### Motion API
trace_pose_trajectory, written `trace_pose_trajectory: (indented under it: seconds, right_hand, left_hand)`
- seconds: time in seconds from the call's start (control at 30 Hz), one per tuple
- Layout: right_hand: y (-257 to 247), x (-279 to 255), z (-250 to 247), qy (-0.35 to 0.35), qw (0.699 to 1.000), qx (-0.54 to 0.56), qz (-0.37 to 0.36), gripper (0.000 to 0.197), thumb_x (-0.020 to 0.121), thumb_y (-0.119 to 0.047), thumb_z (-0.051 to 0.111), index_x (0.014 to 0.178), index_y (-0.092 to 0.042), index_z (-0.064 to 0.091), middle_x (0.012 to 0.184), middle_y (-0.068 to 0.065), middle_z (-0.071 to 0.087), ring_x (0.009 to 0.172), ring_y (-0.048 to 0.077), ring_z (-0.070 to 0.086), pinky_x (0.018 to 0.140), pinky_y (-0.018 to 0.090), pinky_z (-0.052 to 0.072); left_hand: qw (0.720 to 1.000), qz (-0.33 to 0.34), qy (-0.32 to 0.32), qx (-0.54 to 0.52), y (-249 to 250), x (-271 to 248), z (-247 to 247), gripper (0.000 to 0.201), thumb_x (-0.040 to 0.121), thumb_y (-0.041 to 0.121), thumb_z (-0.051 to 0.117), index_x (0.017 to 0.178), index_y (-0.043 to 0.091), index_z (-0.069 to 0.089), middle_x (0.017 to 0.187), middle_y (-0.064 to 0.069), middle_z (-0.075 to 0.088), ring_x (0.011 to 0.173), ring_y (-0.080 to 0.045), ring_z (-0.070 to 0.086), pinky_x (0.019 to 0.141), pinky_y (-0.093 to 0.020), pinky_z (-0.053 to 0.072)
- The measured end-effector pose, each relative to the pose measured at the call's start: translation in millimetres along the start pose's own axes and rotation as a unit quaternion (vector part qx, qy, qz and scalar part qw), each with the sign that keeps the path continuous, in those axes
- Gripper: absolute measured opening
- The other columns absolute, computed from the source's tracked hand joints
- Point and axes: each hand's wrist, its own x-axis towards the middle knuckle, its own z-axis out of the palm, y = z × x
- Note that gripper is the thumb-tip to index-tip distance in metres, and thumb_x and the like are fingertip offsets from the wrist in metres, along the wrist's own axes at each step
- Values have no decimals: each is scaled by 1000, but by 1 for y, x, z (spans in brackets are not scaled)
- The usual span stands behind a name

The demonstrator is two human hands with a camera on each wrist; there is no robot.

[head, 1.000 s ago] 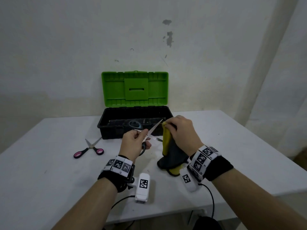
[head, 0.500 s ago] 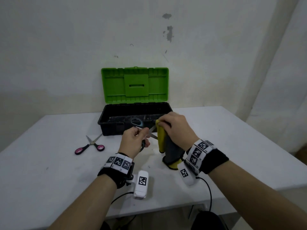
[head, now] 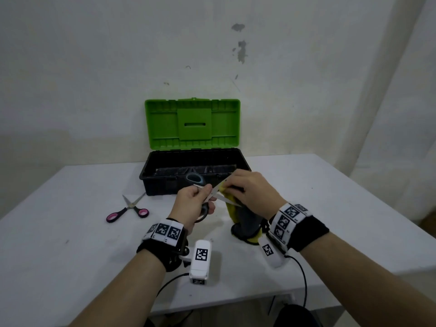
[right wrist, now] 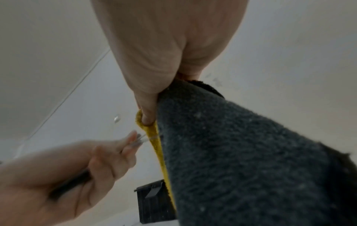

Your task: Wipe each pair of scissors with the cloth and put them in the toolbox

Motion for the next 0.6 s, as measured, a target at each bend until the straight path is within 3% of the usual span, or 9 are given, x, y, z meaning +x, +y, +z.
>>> trace_pose_trajectory:
  seconds: [0.1,0.2,0.3,0.4,0.47,0.6]
  right_hand:
    - [0,-2,7,0,1000,-18,-16,11,90,-18,65,96,-16,74,93,-1,66,80,15,63,73,27,51]
    - [13,0,4,85,994,-6,74,11,89,-16,66,94,-16,76,91,-1,66,81,16,62,75,37,54]
    - [19,0,-5,139,982,3,127,11,89,-15,67,95,-15,76,90,0,68,82,15,61,79,35,53]
    - [2,1,-3,72,994,9,78,14,91,-19,64,99,-16,76,94,0,68,84,13,61,80,26,51]
    - [-5,1,4,28,999,-2,46,14,92,-20,63,99,-16,75,95,1,68,84,15,62,80,27,50]
    - [10,6,-1,45,988,-20,144,15,92,-22,62,99,-17,75,94,3,67,88,21,61,80,31,48]
  left_hand:
    - [1000,-15,-18,-11,0,-3,4,25,100,17,57,83,-3,58,76,-16,63,48,-16,53,46,-24,47]
    - [999,-24,-16,-17,1,-5,1,25,100,17,58,82,-1,58,76,-16,65,48,-15,53,46,-23,48]
    - [999,-27,-7,-18,1,-4,-2,25,99,16,58,80,-1,56,79,-17,64,47,-15,53,44,-21,47]
    - [999,-31,-1,-28,0,-3,0,24,99,15,59,79,1,56,81,-18,62,48,-16,51,47,-22,48]
    - [1000,-17,-13,-9,-2,-3,3,25,99,16,58,79,1,57,79,-18,62,49,-17,52,48,-24,49]
    - [1000,-19,-9,-1,-4,-5,3,24,99,18,58,90,-3,59,81,-17,64,50,-16,54,49,-24,50]
